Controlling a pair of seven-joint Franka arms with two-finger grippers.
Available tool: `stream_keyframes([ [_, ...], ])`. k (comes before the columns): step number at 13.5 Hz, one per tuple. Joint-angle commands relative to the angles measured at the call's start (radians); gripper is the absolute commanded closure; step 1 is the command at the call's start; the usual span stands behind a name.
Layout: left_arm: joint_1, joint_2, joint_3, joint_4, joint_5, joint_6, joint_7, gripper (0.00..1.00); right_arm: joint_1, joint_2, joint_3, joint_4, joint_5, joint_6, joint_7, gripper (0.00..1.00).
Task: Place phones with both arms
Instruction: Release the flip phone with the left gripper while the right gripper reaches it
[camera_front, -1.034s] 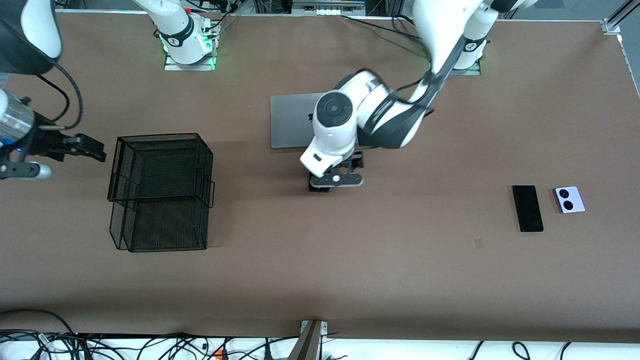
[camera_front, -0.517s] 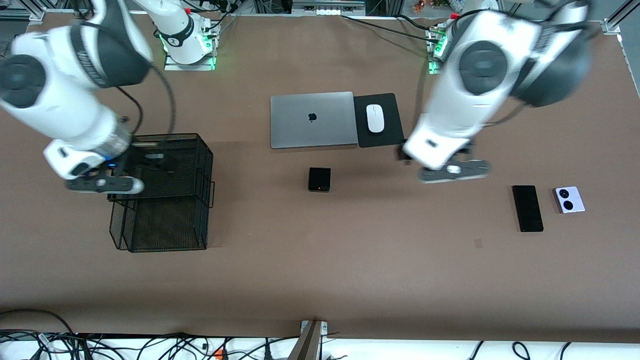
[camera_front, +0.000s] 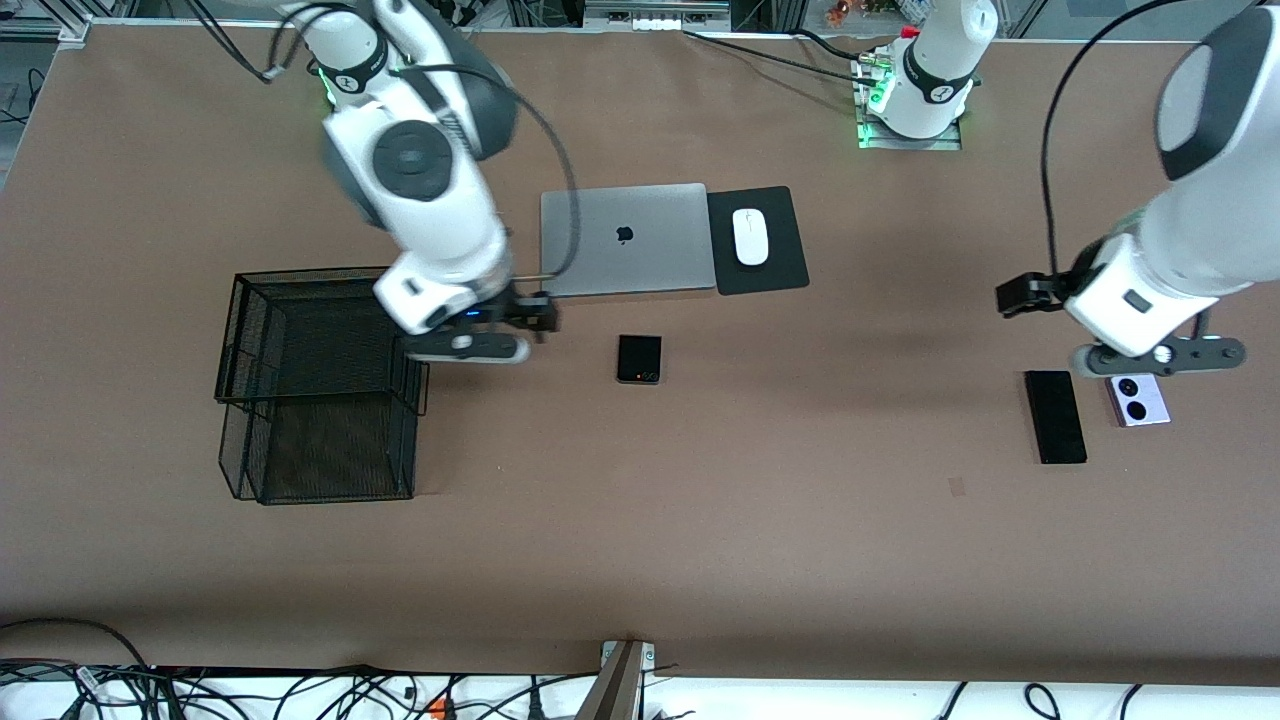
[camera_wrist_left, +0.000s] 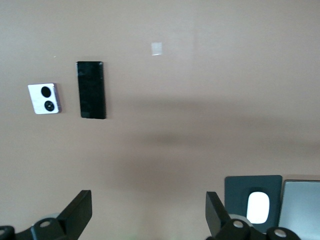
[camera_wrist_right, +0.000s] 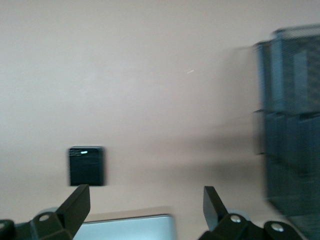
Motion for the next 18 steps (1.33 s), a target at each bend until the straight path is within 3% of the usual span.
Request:
stream_keyframes([
  [1, 0.046, -0.033, -0.013, -0.029, -0.007, -0.001, 0.036, 0.00, 0.064, 0.084, 0.022, 0.035, -0.051, 0.047, 0.144, 0.00],
  [3, 0.051, -0.065, 0.002, -0.044, -0.021, 0.006, 0.036, 0.00, 0.144, 0.160, 0.022, 0.091, -0.160, 0.046, 0.287, 0.00],
  [4, 0.048, -0.105, 0.021, -0.098, -0.026, 0.039, 0.034, 0.00, 0.170, 0.196, 0.022, 0.120, -0.185, 0.040, 0.331, 0.00],
  [6, 0.055, -0.200, 0.038, -0.205, -0.030, 0.175, 0.031, 0.00, 0.213, 0.239, 0.019, 0.133, -0.196, 0.044, 0.370, 0.00],
  [8, 0.055, -0.280, 0.096, -0.271, -0.081, 0.207, 0.036, 0.00, 0.224, 0.282, 0.019, 0.131, -0.211, 0.047, 0.376, 0.00],
  [11, 0.057, -0.430, 0.101, -0.495, -0.124, 0.329, 0.091, 0.00, 0.238, 0.331, 0.017, 0.124, -0.213, 0.072, 0.372, 0.00],
  [13, 0.055, -0.427, 0.114, -0.490, -0.124, 0.328, 0.220, 0.00, 0.236, 0.358, 0.015, 0.116, -0.214, 0.136, 0.369, 0.00],
  [18, 0.057, -0.377, 0.113, -0.424, -0.123, 0.288, 0.215, 0.00, 0.232, 0.408, 0.014, 0.116, -0.282, 0.168, 0.329, 0.00],
])
